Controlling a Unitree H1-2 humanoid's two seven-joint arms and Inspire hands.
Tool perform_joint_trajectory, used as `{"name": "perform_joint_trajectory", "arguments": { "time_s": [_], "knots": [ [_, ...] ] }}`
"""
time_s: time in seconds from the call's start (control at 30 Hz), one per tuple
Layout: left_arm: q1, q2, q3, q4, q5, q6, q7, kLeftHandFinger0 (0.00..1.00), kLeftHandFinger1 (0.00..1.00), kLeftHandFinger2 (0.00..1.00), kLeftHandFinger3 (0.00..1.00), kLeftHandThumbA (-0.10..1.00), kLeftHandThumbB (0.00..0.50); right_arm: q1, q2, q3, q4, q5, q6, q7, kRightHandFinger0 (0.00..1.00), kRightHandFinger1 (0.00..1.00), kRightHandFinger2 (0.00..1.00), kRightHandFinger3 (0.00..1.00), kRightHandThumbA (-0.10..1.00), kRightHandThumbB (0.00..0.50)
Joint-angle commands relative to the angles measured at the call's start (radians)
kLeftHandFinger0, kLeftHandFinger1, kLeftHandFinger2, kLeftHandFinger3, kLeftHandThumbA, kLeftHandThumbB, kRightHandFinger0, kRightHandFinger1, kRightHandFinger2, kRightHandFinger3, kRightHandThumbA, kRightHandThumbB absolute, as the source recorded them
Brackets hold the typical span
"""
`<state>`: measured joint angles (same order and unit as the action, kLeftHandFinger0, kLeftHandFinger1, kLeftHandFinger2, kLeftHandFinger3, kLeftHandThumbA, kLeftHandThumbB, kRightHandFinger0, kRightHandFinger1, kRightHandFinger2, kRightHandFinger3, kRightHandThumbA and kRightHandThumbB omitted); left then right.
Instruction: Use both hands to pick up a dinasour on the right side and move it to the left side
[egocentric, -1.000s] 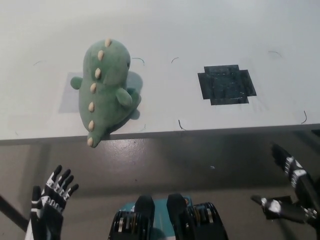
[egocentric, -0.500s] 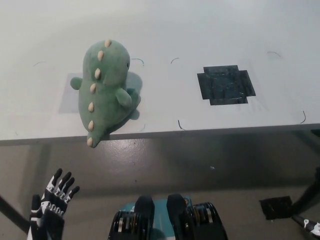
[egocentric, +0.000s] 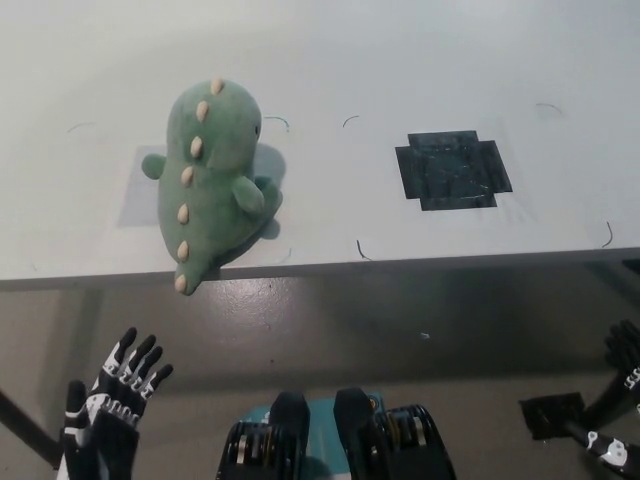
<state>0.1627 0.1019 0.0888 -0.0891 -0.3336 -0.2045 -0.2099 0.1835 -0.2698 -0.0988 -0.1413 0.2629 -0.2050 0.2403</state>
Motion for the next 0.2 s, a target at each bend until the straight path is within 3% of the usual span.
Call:
{"name": "perform_joint_trajectory", "arguments": {
  "time_s": [0.0, 0.17],
  "knots": [
    [-0.010, 0.006, -0.002, -0.043, -0.046, 0.022, -0.015, 1.00, 1.00, 1.00, 1.00, 1.00, 0.202, -0.027, -0.012, -0.006, -0.042, 0.035, 0.022, 0.009, 1.00, 1.00, 1.00, 1.00, 1.00, 0.092],
    [-0.011, 0.001, 0.000, -0.046, -0.057, 0.031, -0.014, 1.00, 1.00, 1.00, 1.00, 1.00, 0.197, -0.030, -0.013, -0.009, -0.041, 0.031, 0.022, 0.008, 1.00, 1.00, 1.00, 1.00, 1.00, 0.070]
  ]
}}
